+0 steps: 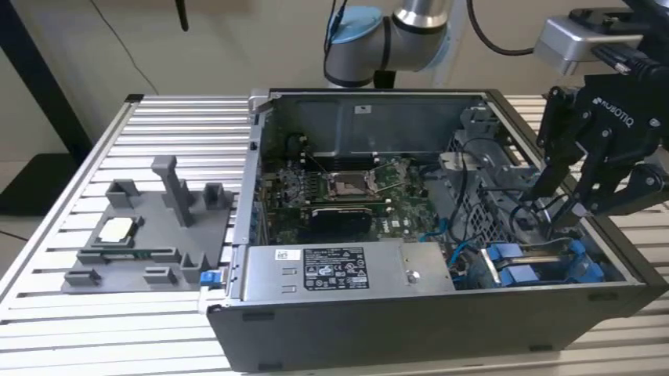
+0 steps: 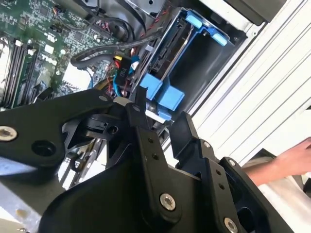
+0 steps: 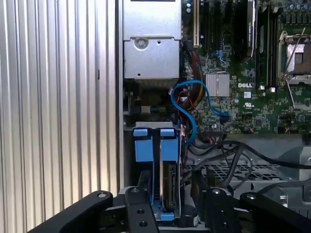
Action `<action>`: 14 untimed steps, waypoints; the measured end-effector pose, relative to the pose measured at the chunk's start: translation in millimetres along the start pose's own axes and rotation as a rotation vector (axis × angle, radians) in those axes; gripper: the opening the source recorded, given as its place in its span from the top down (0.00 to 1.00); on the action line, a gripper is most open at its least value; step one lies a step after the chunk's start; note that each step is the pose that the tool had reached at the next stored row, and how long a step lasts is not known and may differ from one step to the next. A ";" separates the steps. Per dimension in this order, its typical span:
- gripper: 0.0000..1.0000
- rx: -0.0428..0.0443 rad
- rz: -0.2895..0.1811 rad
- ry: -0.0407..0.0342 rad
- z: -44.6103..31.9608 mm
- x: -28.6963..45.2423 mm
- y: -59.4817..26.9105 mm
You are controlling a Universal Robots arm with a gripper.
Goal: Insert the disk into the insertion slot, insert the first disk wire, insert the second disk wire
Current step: 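Insert the disk into the insertion slot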
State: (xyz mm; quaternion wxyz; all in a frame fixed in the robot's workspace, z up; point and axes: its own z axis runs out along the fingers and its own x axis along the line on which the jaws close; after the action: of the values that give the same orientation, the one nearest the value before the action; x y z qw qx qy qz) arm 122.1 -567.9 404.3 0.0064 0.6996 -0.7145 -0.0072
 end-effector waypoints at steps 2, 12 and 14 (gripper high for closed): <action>0.53 0.0016 0.002 -0.0001 0.0 -2.4 0.0; 0.53 0.0022 0.018 -0.0107 2.9 -6.9 0.1; 0.53 0.0022 0.018 -0.0108 3.0 -6.9 0.1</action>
State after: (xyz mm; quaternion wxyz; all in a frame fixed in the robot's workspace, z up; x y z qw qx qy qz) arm 122.1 -561.0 401.3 0.0018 0.6931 -0.7208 -0.0101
